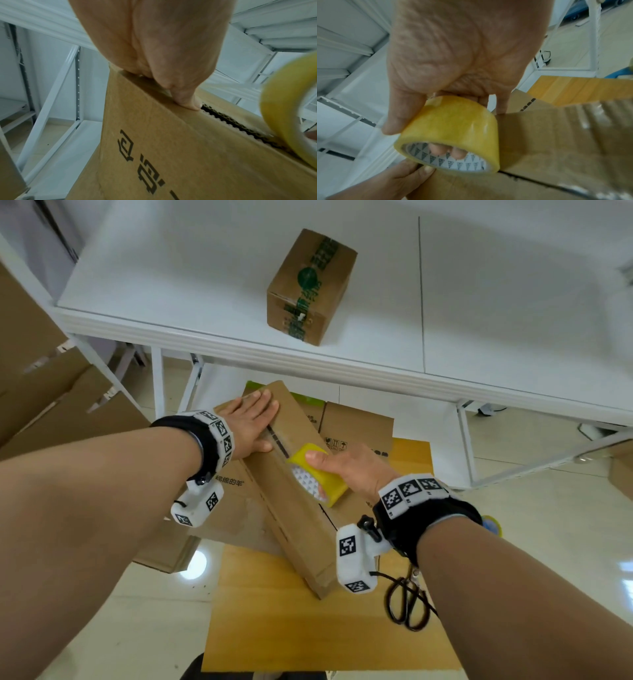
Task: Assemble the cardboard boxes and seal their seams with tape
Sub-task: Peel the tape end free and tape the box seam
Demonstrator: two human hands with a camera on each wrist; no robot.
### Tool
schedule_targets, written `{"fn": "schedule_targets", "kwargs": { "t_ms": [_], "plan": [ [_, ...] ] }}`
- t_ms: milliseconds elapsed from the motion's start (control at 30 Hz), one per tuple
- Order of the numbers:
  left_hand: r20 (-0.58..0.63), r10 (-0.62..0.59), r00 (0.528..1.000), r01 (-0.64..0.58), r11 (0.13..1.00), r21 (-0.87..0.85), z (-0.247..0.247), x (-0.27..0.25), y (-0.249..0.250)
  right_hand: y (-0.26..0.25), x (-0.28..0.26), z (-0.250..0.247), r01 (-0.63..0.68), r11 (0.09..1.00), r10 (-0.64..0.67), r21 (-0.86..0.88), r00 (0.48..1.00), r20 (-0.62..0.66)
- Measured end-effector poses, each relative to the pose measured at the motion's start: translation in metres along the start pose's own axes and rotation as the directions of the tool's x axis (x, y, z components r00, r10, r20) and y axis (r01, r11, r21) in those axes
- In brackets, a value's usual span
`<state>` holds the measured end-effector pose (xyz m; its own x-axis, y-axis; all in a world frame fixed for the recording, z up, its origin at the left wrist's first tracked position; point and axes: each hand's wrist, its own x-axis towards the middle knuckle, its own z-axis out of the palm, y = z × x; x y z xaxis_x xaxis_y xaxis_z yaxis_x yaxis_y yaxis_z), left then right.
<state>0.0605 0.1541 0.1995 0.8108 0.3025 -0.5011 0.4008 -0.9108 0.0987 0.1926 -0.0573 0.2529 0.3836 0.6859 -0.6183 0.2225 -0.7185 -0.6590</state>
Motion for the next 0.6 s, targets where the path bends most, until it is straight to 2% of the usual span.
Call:
{"fn": "schedule_targets", "kwargs": {
  "t_ms": [300, 467, 600],
  "plan": [
    [-0.052, -0.076, 0.996, 0.077, 0.997, 0.019, 0.011, -0.006, 0.012, 0.005, -0.014, 0.005, 0.049, 0.996, -0.041, -0.068, 0.993, 0.111],
    [-0.155, -0.071, 0.985, 0.058, 0.994, -0.088, 0.03, -0.02, 0.024, 0.011, -0.013, 0.013, 0.075, 0.991, -0.063, -0.109, 0.991, 0.114],
    [-0.133, -0.087, 0.987, 0.069, 0.989, -0.13, 0.027, -0.022, 0.027, 0.006, -0.012, 0.013, 0.056, 0.993, -0.048, -0.104, 0.995, 0.082]
  ]
}}
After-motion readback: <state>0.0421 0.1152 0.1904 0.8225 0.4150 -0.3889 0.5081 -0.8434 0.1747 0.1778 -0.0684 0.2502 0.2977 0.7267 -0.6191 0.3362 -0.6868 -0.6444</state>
